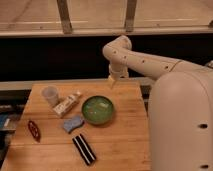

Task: Place the pepper in the ceramic cup

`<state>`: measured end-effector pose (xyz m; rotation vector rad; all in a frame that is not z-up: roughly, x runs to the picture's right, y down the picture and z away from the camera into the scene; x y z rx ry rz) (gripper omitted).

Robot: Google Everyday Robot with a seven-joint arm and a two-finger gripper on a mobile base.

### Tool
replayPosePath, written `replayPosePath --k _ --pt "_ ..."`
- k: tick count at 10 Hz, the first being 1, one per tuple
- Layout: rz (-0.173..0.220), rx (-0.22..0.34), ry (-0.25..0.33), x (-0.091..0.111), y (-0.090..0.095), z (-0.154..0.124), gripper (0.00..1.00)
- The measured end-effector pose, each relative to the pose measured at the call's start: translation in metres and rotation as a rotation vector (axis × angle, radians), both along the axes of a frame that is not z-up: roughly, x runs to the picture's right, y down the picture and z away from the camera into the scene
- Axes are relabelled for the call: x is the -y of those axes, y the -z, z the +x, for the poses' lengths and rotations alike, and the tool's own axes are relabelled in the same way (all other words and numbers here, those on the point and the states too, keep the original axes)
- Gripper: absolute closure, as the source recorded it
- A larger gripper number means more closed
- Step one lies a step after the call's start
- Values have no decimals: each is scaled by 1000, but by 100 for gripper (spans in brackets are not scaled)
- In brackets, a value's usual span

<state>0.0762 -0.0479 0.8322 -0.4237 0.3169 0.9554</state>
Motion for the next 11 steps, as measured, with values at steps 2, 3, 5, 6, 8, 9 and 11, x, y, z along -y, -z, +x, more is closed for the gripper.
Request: replayPosePath --k 2,3,5,6,8,9,11 --pt "23 37 11 16 -5 -30 35" --pt "32 65 29 27 -11 -56 35" --pt "40 116 69 39 -19 -99 35" --pt "39 163 98 44 -22 -132 35" --pt "25 248 144 44 -19 -180 35" --pt "16 311 183 40 -11 -213 35" --pt "16 315 187 41 -11 -213 35"
